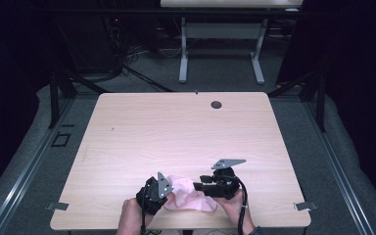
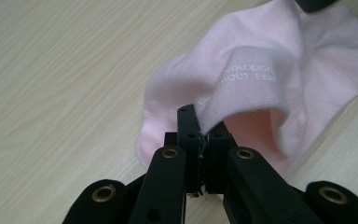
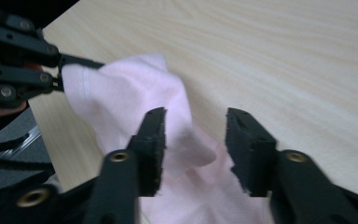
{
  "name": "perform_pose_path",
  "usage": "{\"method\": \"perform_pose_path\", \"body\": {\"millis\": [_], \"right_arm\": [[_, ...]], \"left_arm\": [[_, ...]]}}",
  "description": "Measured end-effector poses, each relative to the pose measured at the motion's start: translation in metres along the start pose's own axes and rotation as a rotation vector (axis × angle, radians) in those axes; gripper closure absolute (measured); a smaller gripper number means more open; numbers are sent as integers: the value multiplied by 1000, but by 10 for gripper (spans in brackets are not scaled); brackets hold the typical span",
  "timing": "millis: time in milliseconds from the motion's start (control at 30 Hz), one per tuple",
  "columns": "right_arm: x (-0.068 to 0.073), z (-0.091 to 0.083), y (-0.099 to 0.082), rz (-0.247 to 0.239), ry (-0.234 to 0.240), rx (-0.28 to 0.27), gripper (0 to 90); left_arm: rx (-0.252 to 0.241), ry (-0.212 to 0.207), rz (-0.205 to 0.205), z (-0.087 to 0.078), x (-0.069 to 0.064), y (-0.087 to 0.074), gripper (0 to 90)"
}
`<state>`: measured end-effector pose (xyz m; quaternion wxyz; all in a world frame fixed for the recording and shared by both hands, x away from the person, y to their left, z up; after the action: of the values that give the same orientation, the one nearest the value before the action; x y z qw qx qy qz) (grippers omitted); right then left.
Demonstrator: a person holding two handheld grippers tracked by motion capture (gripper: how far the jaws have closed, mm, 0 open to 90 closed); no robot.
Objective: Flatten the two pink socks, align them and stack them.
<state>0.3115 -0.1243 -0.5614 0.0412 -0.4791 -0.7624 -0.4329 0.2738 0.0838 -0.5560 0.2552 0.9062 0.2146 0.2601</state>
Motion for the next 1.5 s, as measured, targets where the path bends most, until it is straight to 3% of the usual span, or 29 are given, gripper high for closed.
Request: {"method": "perform_pose_path", "body": {"millis": [100,167,200,333,400,600,700,800,933,1067,1133,1167,1233,1300,1500], "right_arm": [[-2,5,-6,16,22,15,409],[-4,10,-9,32,32,43,428],[-5,13,-9,39,40,55,454],[-9,19,-10,54,54,71,731],[-9,18,-10,55,52,71,819],[0,4,-4,36,37,54,856],[7,-17,4,24,11,51,855],[15,-41,12,1,-28,86,853],[21,-63,19,-21,-98,145,853],[7,-52,19,-6,-198,288,847],[-3,-35,17,-5,-242,337,828],[-7,-25,14,20,-251,332,802],[-16,-11,11,1,-259,350,700],[-19,-4,6,15,-262,317,656],[-20,-22,-1,32,-237,181,556]], "left_arm": [[-1,2,-11,1,-1,-1,887],[6,-2,-8,3,-2,-2,887],[5,-4,-11,3,-2,-2,887],[5,-3,-4,3,-3,-2,887],[7,2,0,2,-3,-2,888],[0,19,18,-9,-4,3,888],[-10,34,42,-17,-8,9,887],[-8,59,80,-22,-17,18,887],[32,84,171,-18,-39,27,886],[90,62,218,3,-57,27,872],[143,50,217,13,-60,23,725],[162,40,203,15,-60,21,615],[141,40,159,10,-57,18,398],[95,32,95,-2,-49,13,299],[-41,-34,-137,-31,-8,-10,281]]}}
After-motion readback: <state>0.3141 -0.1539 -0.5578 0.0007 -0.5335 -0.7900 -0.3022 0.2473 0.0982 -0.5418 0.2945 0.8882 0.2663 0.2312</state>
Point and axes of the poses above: each handheld gripper's, and its own axes: z roughly forward along the jaws, y roughly out of its top, x roughly to its left, the point moved 3 cm from there along z, roughly forward along the jaws, and after that the axes turned 13 degrees about z, right-handed, at the moved point
